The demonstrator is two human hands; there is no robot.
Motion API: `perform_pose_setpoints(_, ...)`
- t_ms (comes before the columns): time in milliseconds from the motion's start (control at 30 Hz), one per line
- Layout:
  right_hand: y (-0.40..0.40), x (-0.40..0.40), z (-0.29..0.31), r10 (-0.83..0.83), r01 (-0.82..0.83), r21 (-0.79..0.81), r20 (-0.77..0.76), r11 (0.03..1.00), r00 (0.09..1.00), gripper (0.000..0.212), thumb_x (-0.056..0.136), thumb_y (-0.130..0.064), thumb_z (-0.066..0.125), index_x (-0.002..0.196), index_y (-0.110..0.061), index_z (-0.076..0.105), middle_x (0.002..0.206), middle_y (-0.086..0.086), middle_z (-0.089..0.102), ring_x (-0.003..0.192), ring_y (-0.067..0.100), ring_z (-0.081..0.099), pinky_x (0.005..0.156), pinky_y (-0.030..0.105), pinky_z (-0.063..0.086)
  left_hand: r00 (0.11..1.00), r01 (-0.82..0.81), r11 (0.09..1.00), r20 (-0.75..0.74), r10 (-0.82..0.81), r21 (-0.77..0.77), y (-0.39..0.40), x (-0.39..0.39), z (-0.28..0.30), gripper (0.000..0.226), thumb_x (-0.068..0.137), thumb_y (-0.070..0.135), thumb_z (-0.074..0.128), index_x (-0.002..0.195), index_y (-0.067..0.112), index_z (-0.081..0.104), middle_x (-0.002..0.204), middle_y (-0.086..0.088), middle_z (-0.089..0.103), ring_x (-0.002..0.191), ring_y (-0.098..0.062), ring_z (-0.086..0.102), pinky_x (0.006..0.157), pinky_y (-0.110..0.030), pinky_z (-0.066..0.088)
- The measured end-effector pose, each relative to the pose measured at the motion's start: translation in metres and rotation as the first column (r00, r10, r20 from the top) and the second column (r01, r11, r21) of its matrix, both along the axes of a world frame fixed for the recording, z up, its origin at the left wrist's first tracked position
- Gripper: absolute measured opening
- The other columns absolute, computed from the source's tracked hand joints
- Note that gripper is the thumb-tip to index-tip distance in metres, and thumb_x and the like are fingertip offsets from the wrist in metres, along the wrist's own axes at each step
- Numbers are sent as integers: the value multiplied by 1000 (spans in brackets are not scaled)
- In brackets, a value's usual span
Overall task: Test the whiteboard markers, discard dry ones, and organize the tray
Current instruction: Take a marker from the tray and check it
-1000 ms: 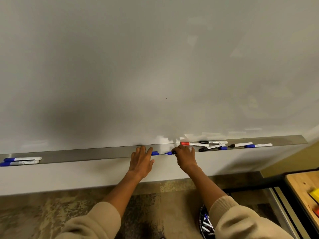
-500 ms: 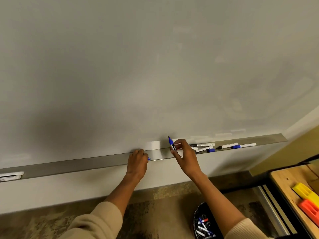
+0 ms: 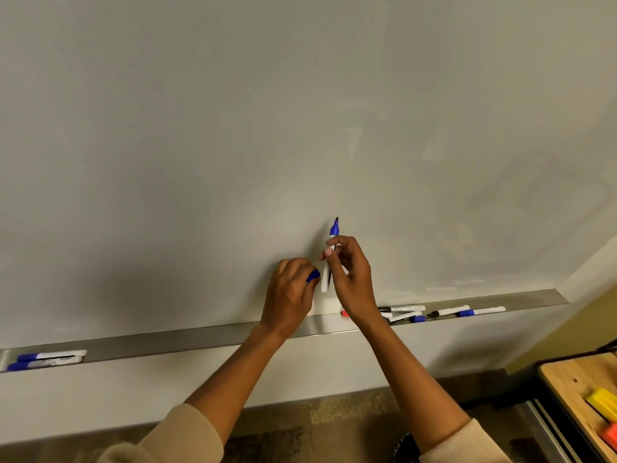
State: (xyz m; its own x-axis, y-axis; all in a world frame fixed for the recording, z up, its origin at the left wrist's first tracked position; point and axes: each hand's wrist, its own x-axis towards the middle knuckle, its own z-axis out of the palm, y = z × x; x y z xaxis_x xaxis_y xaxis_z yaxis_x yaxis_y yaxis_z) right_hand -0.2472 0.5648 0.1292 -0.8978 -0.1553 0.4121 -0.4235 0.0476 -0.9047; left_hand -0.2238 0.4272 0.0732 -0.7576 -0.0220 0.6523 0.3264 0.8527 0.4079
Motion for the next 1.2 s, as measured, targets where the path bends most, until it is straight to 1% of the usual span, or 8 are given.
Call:
perform_pose_setpoints(200,-4,6,69,19,-38,-204,-96,978,995,26,106,-6,41,121,-2,62,97,15,70,93,18,69,86,20,51,974,-19,997,-223,35,71,-1,-9,70,23,91,15,66,112,7,66,120,-10,62,115,-24,53,96,-39,50)
perform_pose_setpoints(400,-4,3,129,23,-95,-288,-241,953,970,29,99,5,48,127,0,55,101,11,72,100,28,68,97,35,52,919,-53,995,-385,79,80,-11,-17,136,23,93,20,63,111,8,68,132,-11,57,126,-26,47,103,-44,46)
perform_pose_setpoints(600,-9,1,188,-45,-73,-323,-345,943,937,31,93,-6,68,119,-4,53,95,21,67,90,32,67,83,23,53,826,-101,994,-554,105,38,-38,-36,202,20,94,18,66,112,10,68,136,-12,55,130,-27,45,103,-52,42)
perform_pose_setpoints(733,-15,-7,217,-101,-45,-343,-396,938,913,23,98,-16,60,116,-1,58,94,18,68,91,25,68,85,24,53,783,-157,987,-612,110,-23,-51,-51,236,21,95,21,63,114,13,68,144,-13,48,139,-31,37,112,-64,25)
perform_pose_setpoints(867,-25,-15,244,-149,-31,-357,-464,933,873,28,103,-21,48,115,-7,69,89,-1,73,100,27,69,98,48,52,744,-249,965,-653,139,-78,-59,-69,251,22,95,26,63,115,21,69,149,-11,44,142,-33,32,117,-63,14)
perform_pose_setpoints(1033,-34,-31,268,-184,-10,-369,-484,929,856,32,102,-22,46,119,-7,69,96,10,75,96,10,69,86,14,47,674,-394,910,-714,189,-130,-60,-85,246,29,94,27,65,122,28,65,147,-12,47,141,-36,35,116,-62,19)
perform_pose_setpoints(1133,-40,-44,282,-185,-21,-367,-516,930,836,28,101,-16,53,122,-4,67,105,11,75,99,8,70,86,13,49,641,-459,877,-736,217,-142,-61,-89,243,31,93,25,66,124,28,63,147,-13,47,140,-38,37,115,-61,21)
perform_pose_setpoints(1200,-44,-53,291,-205,-17,-375,-546,927,812,30,99,-16,58,124,-1,66,112,14,73,102,16,71,88,23,54,635,-481,862,-741,219,-158,-61,-92,241,32,94,24,65,126,28,62,147,-13,47,139,-39,37,114,-62,21)
